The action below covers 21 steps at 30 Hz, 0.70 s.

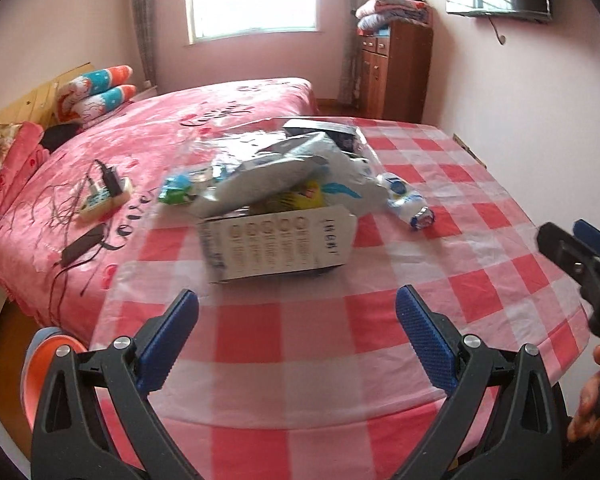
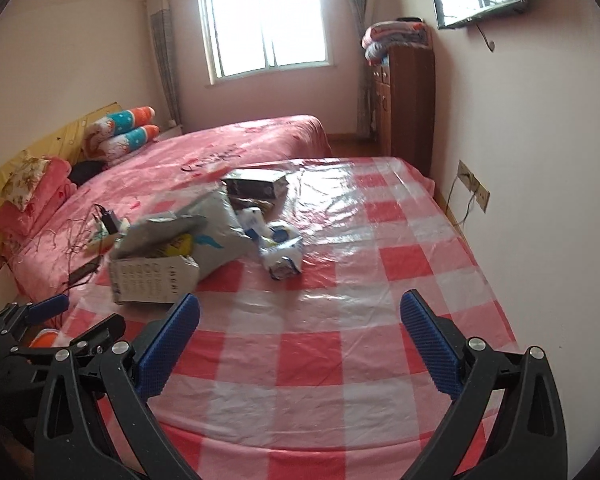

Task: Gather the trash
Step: 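Move both tools back and aim them at the trash pile on the sheet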

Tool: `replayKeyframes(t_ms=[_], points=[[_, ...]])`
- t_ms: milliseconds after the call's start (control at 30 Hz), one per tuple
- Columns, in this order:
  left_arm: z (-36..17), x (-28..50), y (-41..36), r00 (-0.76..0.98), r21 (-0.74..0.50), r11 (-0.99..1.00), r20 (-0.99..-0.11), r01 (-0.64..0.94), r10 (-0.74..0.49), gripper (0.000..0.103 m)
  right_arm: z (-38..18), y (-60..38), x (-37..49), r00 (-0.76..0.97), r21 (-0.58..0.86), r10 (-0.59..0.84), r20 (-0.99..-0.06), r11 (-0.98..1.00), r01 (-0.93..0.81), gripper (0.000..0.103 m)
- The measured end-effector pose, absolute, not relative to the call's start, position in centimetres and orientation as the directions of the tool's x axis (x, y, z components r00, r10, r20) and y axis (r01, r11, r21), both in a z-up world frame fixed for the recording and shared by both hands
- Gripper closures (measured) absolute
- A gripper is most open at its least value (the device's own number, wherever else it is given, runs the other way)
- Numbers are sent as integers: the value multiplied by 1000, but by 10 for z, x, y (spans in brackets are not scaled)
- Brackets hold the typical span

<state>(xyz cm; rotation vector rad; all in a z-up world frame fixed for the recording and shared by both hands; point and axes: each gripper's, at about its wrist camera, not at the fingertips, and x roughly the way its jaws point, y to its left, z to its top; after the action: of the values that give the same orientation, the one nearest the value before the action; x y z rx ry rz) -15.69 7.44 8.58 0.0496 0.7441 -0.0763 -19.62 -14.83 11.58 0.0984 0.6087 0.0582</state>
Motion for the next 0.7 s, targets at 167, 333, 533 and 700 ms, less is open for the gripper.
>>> replayKeyframes(t_ms=[167, 333, 533, 700], points=[[90, -163, 89, 747, 9, 998, -664, 57, -37, 4, 126, -138, -209, 830, 80, 66, -553, 996, -25, 4], [94, -170, 98, 764, 7, 999, -644, 41, -27, 4, 130, -131, -217, 834, 59, 46, -550, 998, -17, 4], [96, -176, 102, 776, 24, 999, -630, 37, -14, 4, 131, -131, -223, 832, 40, -5, -555, 999, 32, 4], [92, -177, 108, 768, 19, 999, -640, 36, -16, 4, 130, -135, -225, 822, 24, -56, -567, 996, 84, 4]])
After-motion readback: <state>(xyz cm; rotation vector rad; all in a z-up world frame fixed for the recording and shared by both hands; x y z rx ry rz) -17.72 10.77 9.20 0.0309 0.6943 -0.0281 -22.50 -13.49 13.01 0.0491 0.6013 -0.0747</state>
